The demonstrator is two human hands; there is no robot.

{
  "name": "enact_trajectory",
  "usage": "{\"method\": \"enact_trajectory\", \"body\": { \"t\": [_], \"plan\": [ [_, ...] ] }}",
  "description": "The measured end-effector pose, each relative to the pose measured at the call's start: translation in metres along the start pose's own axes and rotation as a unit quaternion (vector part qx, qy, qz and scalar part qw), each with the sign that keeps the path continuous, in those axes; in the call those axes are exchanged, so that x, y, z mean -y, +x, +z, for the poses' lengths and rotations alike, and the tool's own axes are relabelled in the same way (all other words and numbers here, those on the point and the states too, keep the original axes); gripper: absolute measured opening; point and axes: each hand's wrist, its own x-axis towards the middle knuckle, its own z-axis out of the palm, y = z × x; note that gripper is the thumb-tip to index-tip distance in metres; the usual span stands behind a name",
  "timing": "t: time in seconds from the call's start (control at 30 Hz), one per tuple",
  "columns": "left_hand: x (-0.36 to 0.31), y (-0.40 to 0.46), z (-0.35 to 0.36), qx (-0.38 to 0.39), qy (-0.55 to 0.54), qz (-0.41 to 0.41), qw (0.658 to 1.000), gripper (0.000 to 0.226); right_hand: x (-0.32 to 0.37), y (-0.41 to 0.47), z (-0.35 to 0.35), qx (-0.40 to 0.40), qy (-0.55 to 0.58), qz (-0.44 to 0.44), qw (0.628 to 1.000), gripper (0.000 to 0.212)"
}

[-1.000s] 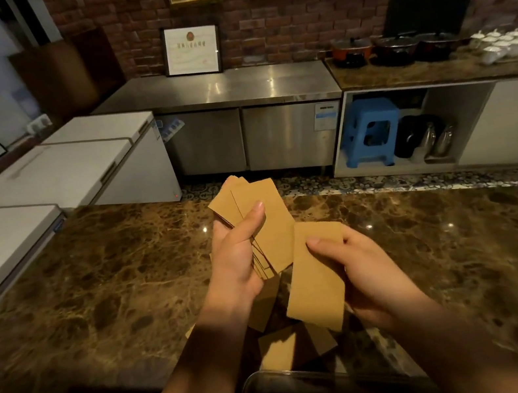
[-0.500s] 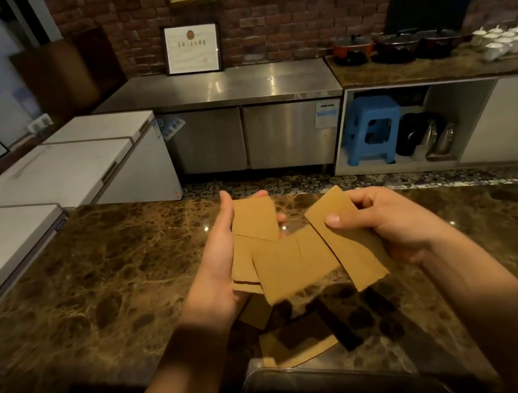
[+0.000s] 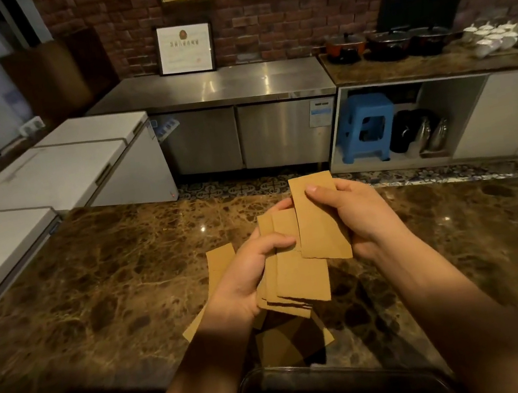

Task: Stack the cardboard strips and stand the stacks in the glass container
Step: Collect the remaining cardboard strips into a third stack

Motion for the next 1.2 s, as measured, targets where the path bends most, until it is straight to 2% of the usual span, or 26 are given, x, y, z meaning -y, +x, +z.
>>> {"method": "enact_trajectory", "body": {
  "t": [0.13, 0.23, 0.3, 0.37, 0.43, 0.5, 0.53, 0.6, 0.7, 0.87, 1.0, 1.07, 1.13, 1.2],
  "plan": [
    [-0.002, 0.0, -0.004, 0.019, -0.097, 0.022, 0.995, 0.042, 0.001, -0.001, -0.005, -0.034, 0.028, 0.022, 0.999, 0.016],
    [-0.005, 0.001, -0.006, -0.011, -0.094, 0.026, 0.995, 0.025, 0.0, -0.002, -0.006, -0.034, 0.038, 0.02, 0.998, 0.01],
    [-0.004, 0.004, -0.004, -0.025, -0.087, 0.023, 0.996, 0.027, 0.002, -0.005, -0.004, -0.045, 0.048, -0.014, 0.998, 0.007],
    [-0.003, 0.006, -0.003, -0.028, -0.113, 0.014, 0.993, 0.034, 0.007, -0.011, -0.003, -0.042, 0.066, -0.102, 0.992, 0.004],
    [-0.002, 0.008, -0.004, -0.032, -0.139, 0.016, 0.99, 0.041, 0.008, -0.021, -0.006, -0.008, 0.044, -0.241, 0.97, 0.013],
    [-0.002, 0.007, -0.008, -0.033, -0.133, 0.026, 0.99, 0.044, 0.002, -0.035, -0.007, 0.054, -0.064, -0.351, 0.933, 0.015],
    [-0.003, 0.007, -0.01, -0.031, -0.129, 0.032, 0.991, 0.045, -0.005, -0.039, -0.008, 0.082, -0.128, -0.373, 0.915, 0.017],
    [-0.004, 0.005, -0.011, -0.032, -0.133, 0.046, 0.989, 0.048, -0.023, -0.042, -0.009, 0.117, -0.217, -0.362, 0.899, 0.028],
    [-0.009, 0.004, -0.006, -0.033, -0.139, 0.069, 0.987, 0.038, -0.043, -0.043, -0.01, 0.131, -0.275, -0.348, 0.887, 0.044],
    [-0.009, 0.002, -0.003, -0.014, -0.142, 0.056, 0.988, 0.038, -0.056, -0.042, -0.011, 0.157, -0.26, -0.324, 0.896, 0.034],
    [0.0, 0.001, -0.003, 0.002, -0.165, 0.018, 0.986, 0.035, -0.062, -0.041, -0.007, 0.193, -0.312, -0.3, 0.88, 0.034],
    [0.006, 0.0, -0.009, -0.012, -0.166, 0.005, 0.986, 0.038, -0.063, -0.04, -0.003, 0.219, -0.361, -0.287, 0.86, 0.021],
    [0.011, -0.002, -0.02, -0.04, -0.168, 0.013, 0.985, 0.04, -0.063, -0.034, -0.002, 0.224, -0.398, -0.297, 0.839, 0.019],
    [0.012, -0.006, -0.035, -0.077, -0.165, 0.035, 0.983, 0.039, -0.064, -0.028, -0.004, 0.185, -0.379, -0.315, 0.851, 0.025]
  ]
}}
